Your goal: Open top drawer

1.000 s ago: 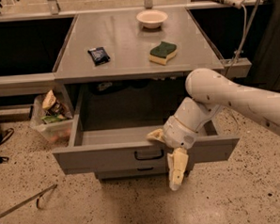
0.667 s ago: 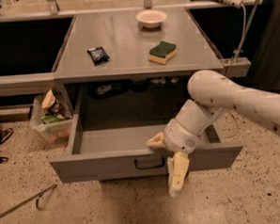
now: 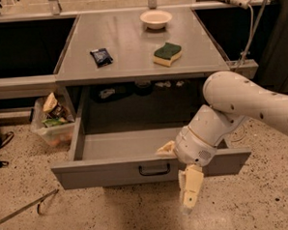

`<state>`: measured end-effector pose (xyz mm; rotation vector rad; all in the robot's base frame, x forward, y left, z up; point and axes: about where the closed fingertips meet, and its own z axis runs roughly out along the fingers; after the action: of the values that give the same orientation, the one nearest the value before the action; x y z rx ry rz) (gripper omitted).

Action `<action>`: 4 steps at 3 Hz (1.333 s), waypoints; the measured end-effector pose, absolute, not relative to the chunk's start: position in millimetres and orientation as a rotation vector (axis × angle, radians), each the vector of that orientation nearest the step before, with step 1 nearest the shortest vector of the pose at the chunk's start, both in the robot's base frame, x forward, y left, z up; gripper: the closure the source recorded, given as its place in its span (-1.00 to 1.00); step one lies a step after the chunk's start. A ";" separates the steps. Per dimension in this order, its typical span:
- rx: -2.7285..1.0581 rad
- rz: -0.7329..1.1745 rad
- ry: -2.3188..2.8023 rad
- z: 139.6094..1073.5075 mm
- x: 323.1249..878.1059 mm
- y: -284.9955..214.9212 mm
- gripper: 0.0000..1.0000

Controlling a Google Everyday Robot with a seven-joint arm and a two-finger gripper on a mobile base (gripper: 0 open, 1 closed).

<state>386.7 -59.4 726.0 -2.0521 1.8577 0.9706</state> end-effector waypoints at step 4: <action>-2.142 1.043 1.843 670.0 429.6 -45.6 -1.00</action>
Offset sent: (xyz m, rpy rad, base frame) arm 0.0762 0.0008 -0.0344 -0.0697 -0.0889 0.0109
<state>429.6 -45.6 670.0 -2.1425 1.8432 1.0430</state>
